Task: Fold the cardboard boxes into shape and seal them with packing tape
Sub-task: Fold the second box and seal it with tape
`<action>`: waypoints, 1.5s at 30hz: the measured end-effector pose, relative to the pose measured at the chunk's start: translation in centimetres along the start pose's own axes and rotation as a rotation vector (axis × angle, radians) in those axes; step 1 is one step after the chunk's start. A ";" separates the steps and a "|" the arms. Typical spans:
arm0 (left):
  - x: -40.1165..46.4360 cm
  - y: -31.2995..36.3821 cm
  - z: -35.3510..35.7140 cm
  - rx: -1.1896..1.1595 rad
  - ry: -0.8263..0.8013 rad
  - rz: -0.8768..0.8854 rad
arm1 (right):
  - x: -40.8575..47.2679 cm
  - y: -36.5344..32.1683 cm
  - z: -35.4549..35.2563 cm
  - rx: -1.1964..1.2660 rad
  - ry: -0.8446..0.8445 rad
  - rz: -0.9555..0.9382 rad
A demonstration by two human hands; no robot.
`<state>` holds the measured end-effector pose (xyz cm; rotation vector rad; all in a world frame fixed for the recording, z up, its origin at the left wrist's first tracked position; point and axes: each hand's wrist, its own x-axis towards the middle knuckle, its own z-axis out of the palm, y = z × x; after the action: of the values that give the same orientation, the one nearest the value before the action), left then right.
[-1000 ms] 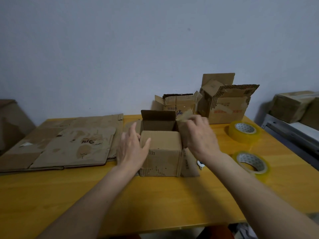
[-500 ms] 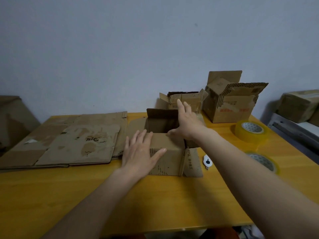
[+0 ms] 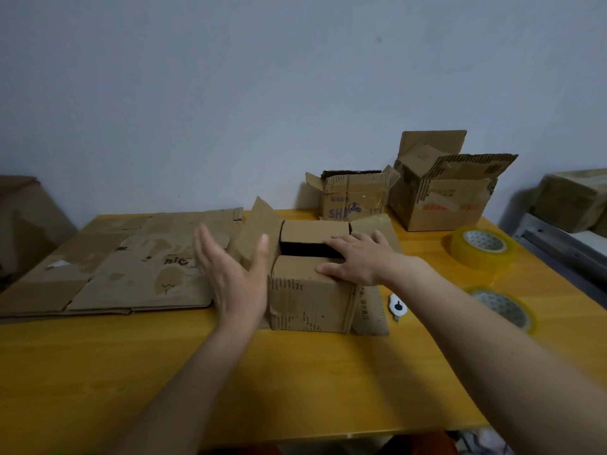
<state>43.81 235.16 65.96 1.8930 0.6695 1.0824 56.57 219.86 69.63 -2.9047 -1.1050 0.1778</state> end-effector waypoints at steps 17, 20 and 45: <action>-0.7 0.2 2.7 0.716 -0.671 0.308 | -3.5 2.3 -1.0 1.170 0.535 0.246; -1.1 0.9 2.9 0.770 -0.635 0.339 | -4.3 0.5 0.4 1.159 0.306 0.069; -2.3 3.4 4.3 0.895 -1.026 0.730 | -3.3 5.9 1.8 1.230 0.297 0.209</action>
<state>46.57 230.01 66.70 3.1811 -0.2446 -0.0350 57.80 213.17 67.73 -1.8199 -0.3697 0.2828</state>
